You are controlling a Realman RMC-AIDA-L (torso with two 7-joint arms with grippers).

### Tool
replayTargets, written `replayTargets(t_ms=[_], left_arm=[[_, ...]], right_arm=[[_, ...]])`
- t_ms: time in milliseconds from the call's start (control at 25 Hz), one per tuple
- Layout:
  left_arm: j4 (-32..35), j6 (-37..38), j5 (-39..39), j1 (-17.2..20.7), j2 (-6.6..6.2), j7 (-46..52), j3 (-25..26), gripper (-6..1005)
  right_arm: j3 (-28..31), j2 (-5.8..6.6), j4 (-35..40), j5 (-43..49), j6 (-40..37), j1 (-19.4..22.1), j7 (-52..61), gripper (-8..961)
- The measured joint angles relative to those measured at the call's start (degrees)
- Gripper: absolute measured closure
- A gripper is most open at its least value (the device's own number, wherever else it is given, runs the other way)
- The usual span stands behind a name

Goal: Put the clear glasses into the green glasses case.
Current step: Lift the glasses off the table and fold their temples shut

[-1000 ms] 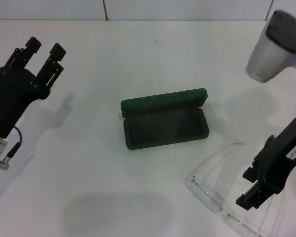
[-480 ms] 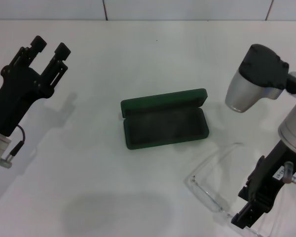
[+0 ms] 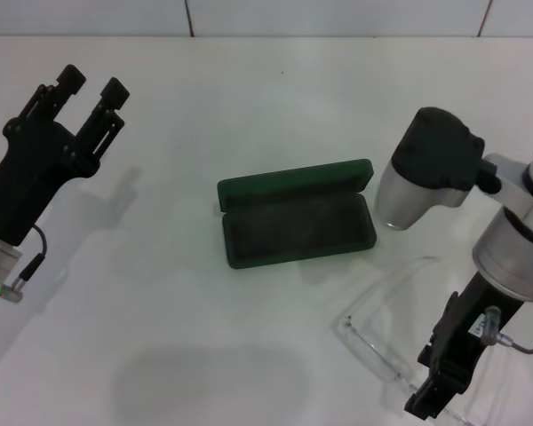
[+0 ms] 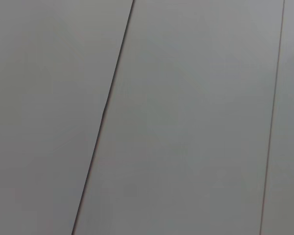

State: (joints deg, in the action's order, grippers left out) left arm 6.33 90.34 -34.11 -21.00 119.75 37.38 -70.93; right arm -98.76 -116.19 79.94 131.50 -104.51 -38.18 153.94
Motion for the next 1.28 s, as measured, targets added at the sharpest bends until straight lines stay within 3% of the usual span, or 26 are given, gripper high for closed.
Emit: replayTargets(t_ms=[280, 480, 880, 1280], left_arm=[[0.0, 0.0, 0.0, 0.0, 0.12, -1.7, 0.0, 331], [0.0, -0.1, 0.0, -0.1, 0.14, -1.7, -0.1, 331], [-0.5, -0.1, 0.0, 0.0, 0.23, -1.8, -0.1, 331], [-0.6, -0.1, -0.1, 0.4, 0.48, -1.8, -0.1, 331]], right_arm=[[-2.9, 0.0, -4.1, -0.4, 2.7, -2.4, 0.7, 309], [-5.6, 0.01, -4.7, -0.5, 4.4, -3.2, 1.3, 429], [-7.8, 0.01, -5.0, -0.7, 6.3, -3.4, 1.3, 420], [-8.9, 0.0, -6.1, -1.9, 8.0, -4.4, 0.8, 492]])
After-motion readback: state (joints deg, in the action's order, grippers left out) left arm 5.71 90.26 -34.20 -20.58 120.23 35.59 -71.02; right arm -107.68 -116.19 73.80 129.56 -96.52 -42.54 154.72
